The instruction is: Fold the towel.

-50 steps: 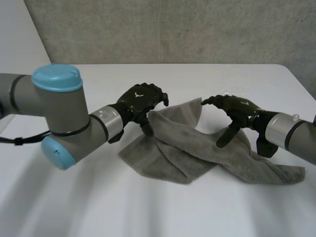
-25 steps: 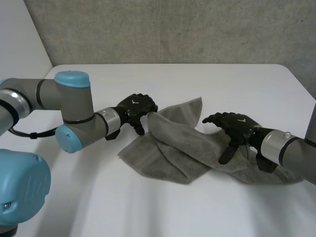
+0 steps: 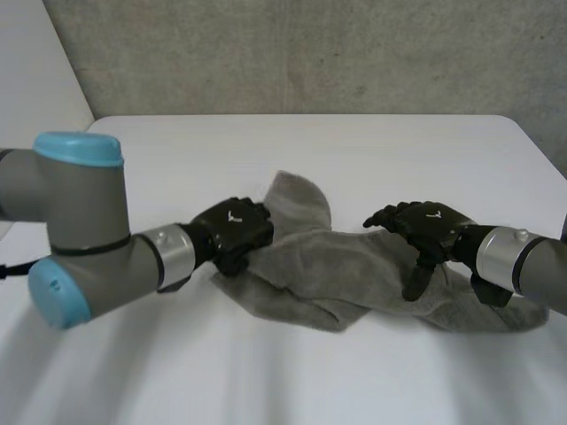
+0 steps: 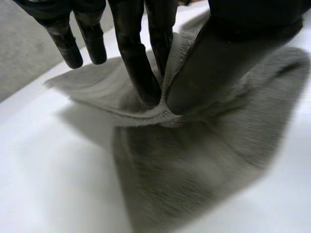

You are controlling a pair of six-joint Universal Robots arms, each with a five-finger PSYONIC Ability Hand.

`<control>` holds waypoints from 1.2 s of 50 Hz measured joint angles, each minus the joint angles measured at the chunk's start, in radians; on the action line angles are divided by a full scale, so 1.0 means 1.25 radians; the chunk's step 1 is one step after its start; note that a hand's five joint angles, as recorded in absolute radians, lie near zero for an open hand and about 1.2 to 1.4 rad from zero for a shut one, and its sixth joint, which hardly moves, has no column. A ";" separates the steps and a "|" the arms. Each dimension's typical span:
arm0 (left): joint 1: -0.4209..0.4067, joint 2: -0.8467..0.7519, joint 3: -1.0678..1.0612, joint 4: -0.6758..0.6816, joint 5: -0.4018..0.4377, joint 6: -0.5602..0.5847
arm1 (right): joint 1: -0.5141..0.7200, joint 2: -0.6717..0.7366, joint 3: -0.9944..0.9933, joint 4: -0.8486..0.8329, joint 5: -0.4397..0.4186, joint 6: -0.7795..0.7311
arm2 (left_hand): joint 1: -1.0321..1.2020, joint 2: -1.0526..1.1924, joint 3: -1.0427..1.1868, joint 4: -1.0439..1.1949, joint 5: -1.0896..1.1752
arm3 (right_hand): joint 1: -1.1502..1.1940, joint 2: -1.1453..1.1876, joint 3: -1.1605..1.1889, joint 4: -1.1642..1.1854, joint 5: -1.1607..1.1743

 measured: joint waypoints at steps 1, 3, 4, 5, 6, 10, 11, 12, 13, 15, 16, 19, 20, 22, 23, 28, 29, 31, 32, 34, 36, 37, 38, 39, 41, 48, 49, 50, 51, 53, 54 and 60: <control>-0.001 0.010 -0.015 -0.001 0.000 0.002 | 0.001 0.000 -0.007 0.010 -0.002 -0.004 | 0.000 0.000 0.000 0.000 0.000 | 0.000 0.000 0.000 0.000 0.000; -0.006 0.042 -0.061 -0.001 -0.001 0.006 | 0.005 0.002 -0.031 0.041 -0.009 -0.014 | 0.000 0.000 0.000 0.000 0.000 | 0.000 0.000 0.000 0.000 0.000; -0.007 0.056 -0.080 -0.001 -0.002 0.007 | 0.006 0.004 -0.044 0.056 -0.013 -0.018 | 0.000 0.000 0.000 0.000 0.000 | 0.000 0.000 0.000 0.000 0.000; -0.008 0.063 -0.089 -0.002 -0.003 0.007 | 0.007 0.006 -0.052 0.063 -0.016 -0.020 | 0.000 0.000 0.000 0.000 0.000 | 0.000 0.000 0.000 0.000 0.000; -0.010 0.079 -0.110 -0.002 -0.005 0.006 | 0.009 0.010 -0.067 0.074 -0.020 -0.021 | 0.000 0.000 0.000 0.000 0.000 | 0.000 0.000 0.000 0.000 0.000; -0.017 0.124 -0.163 -0.002 -0.016 0.002 | 0.016 0.036 -0.119 0.099 -0.034 -0.020 | 0.000 0.000 0.000 0.000 0.000 | 0.000 0.000 0.000 0.000 0.000; -0.022 0.137 -0.177 -0.002 -0.022 0.000 | 0.024 0.050 -0.139 0.103 -0.036 -0.018 | 0.000 0.000 0.000 0.000 0.000 | 0.000 0.000 0.000 0.000 0.000; -0.024 0.143 -0.183 -0.002 -0.024 0.000 | 0.029 0.057 -0.149 0.105 -0.037 -0.017 | 0.000 0.000 0.000 0.000 0.000 | 0.000 0.000 0.000 0.000 0.000; -0.029 0.155 -0.194 -0.001 -0.030 -0.001 | 0.039 0.071 -0.167 0.106 -0.036 -0.016 | 0.000 0.000 0.000 0.000 -0.001 | 0.000 0.000 0.000 0.000 0.000; -0.038 0.171 -0.207 -0.001 -0.038 -0.002 | 0.056 0.093 -0.194 0.107 -0.034 -0.015 | 0.000 0.000 0.000 0.000 -0.001 | 0.000 0.000 0.000 0.000 0.000; -0.044 0.181 -0.214 0.000 -0.043 -0.003 | 0.067 0.108 -0.212 0.106 -0.032 -0.015 | 0.000 0.000 0.000 0.000 -0.001 | 0.000 0.000 0.000 0.000 0.000; -0.058 0.206 -0.230 0.000 -0.053 -0.004 | 0.093 0.152 -0.256 0.106 -0.024 -0.016 | 0.000 0.000 0.000 0.000 -0.002 | 0.000 0.000 0.000 0.000 0.000; -0.061 0.213 -0.233 0.000 -0.055 -0.004 | 0.098 0.163 -0.267 0.105 -0.022 -0.016 | 0.000 0.000 0.000 0.000 -0.002 | 0.000 0.000 0.000 0.000 0.000; -0.068 0.233 -0.244 0.000 -0.061 -0.004 | 0.116 0.204 -0.304 0.104 -0.011 -0.018 | 0.000 0.000 0.000 0.000 -0.002 | 0.000 0.000 0.000 0.000 0.000; -0.070 0.242 -0.247 0.000 -0.063 -0.004 | 0.123 0.220 -0.318 0.104 -0.005 -0.020 | 0.000 0.000 0.000 0.000 -0.002 | 0.000 0.000 0.000 0.000 0.000; -0.072 0.282 -0.258 -0.001 -0.066 -0.004 | 0.143 0.277 -0.361 0.109 0.033 -0.045 | 0.000 0.000 0.000 0.000 -0.002 | 0.129 0.114 0.000 0.000 0.140; -0.071 0.291 -0.260 -0.001 -0.067 -0.004 | 0.145 0.285 -0.365 0.114 0.042 -0.055 | 0.000 0.000 0.000 0.000 -0.002 | 0.190 0.179 0.000 0.000 0.197; -0.068 0.307 -0.264 -0.001 -0.069 -0.004 | 0.148 0.291 -0.369 0.124 0.054 -0.076 | 0.000 0.000 0.000 0.000 -0.001 | 0.313 0.306 0.000 0.000 0.317; -0.066 0.315 -0.266 0.000 -0.071 -0.004 | 0.149 0.291 -0.369 0.132 0.060 -0.090 | 0.000 0.000 0.000 0.000 -0.001 | 0.394 0.387 0.000 0.000 0.388; -0.059 0.328 -0.270 0.000 -0.079 -0.004 | 0.149 0.280 -0.363 0.152 0.068 -0.119 | 0.000 0.000 0.000 0.000 -0.001 | 0.502 0.492 0.000 0.000 0.489; -0.051 0.336 -0.273 0.001 -0.091 -0.005 | 0.148 0.261 -0.352 0.167 0.071 -0.138 | 0.000 0.000 0.000 0.000 0.000 | 0.576 0.556 0.000 0.000 0.565; -0.048 0.337 -0.274 0.001 -0.096 -0.005 | 0.148 0.252 -0.348 0.172 0.071 -0.143 | 0.000 0.000 0.000 0.000 0.000 | 0.585 0.563 0.000 0.000 0.575; -0.042 0.339 -0.275 0.002 -0.104 -0.005 | 0.146 0.232 -0.337 0.179 0.071 -0.152 | 0.002 0.004 0.000 0.000 0.003 | 0.623 0.595 0.000 0.000 0.615; -0.037 0.340 -0.276 0.002 -0.112 -0.005 | 0.144 0.212 -0.327 0.182 0.069 -0.157 | 0.006 0.011 0.000 0.000 0.009 | 0.655 0.627 0.000 0.000 0.647; -0.027 0.339 -0.278 0.002 -0.125 -0.006 | 0.138 0.172 -0.306 0.187 0.066 -0.164 | 0.021 0.037 0.000 0.000 0.030 | 0.687 0.659 0.000 0.000 0.680; -0.014 0.333 -0.289 0.003 -0.143 -0.015 | 0.092 0.027 -0.209 0.196 0.052 -0.173 | 0.053 0.089 0.000 0.000 0.092 | 0.556 0.539 0.000 0.000 0.560; -0.014 0.333 -0.292 0.004 -0.144 -0.017 | 0.086 0.007 -0.191 0.197 0.050 -0.175 | 0.053 0.089 0.000 0.000 0.092 | 0.486 0.478 0.000 0.000 0.489; -0.015 0.332 -0.294 0.006 -0.144 -0.019 | 0.083 -0.002 -0.182 0.198 0.049 -0.176 | 0.053 0.089 0.000 0.000 0.092 | 0.460 0.447 0.000 0.000 0.461; -0.015 0.332 -0.297 0.009 -0.144 -0.023 | 0.078 -0.018 -0.165 0.199 0.046 -0.179 | 0.054 0.089 0.000 0.000 0.092 | 0.423 0.413 0.000 0.000 0.422; -0.017 0.331 -0.302 0.016 -0.143 -0.029 | 0.072 -0.039 -0.140 0.200 0.042 -0.187 | 0.054 0.089 0.000 0.000 0.092 | 0.401 0.390 0.000 0.000 0.390; -0.018 0.330 -0.305 0.022 -0.143 -0.033 | 0.067 -0.051 -0.123 0.200 0.038 -0.193 | 0.054 0.089 0.000 0.000 0.092 | 0.401 0.390 0.000 0.000 0.391; -0.025 0.318 -0.319 0.064 -0.142 -0.064 | 0.026 -0.103 -0.028 0.190 -0.001 -0.234 | 0.054 0.089 0.000 0.000 0.092 | 0.708 0.687 0.000 0.000 0.708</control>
